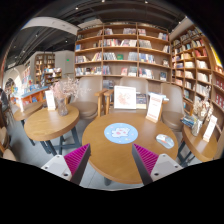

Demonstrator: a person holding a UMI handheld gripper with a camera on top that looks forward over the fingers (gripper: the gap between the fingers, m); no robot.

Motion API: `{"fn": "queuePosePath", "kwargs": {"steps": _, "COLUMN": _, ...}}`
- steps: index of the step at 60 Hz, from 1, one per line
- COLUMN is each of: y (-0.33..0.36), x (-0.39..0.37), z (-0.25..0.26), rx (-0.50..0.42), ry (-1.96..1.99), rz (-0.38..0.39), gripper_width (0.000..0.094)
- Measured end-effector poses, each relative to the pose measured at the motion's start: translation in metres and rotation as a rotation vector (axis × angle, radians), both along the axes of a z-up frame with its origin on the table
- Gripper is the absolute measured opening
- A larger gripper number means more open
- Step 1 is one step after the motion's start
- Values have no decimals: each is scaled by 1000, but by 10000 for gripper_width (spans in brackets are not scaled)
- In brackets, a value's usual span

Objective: Arrange mouse

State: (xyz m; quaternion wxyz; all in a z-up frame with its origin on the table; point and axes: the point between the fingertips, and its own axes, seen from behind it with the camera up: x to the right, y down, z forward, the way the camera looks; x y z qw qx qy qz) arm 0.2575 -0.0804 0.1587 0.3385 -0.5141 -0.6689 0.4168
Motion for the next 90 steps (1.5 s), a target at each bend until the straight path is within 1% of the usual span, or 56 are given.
{"fn": "queuePosePath", "kwargs": {"steps": 4, "y": 8, "x": 0, "z": -5, "rx": 6, "ry": -7, "rz": -16, "gripper_width": 853}}
{"fn": "queuePosePath", "kwargs": {"steps": 8, "y": 24, "x": -3, "z": -11, "rx": 15, "ry": -15, "rz": -49, "gripper_width": 852}}
{"fn": "queuePosePath", "kwargs": {"steps": 35, "y": 194, "x": -47, "z": -52, "rx": 86, "ry": -29, "rz": -285, "gripper_width": 853}}
{"fn": "queuePosePath", "kwargs": {"steps": 45, "y": 241, "x": -56, "z": -71, "rx": 92, "ry": -46, "rz": -350, "gripper_width": 853}}
{"fn": "queuePosePath", "kwargs": {"steps": 51, "y": 258, "x": -64, "z": -83, "rx": 91, "ry": -47, "rz": -369, "gripper_width": 852}}
{"fn": "queuePosePath", "kwargs": {"steps": 61, "y": 272, "x": -80, "z": -100, "rx": 57, "ry": -61, "rz": -381, "gripper_width": 851}}
{"fn": "queuePosePath", "kwargs": {"steps": 90, "y": 288, "x": -171, "z": -151, "rx": 43, "ry": -96, "rz": -369, "gripper_width": 850}}
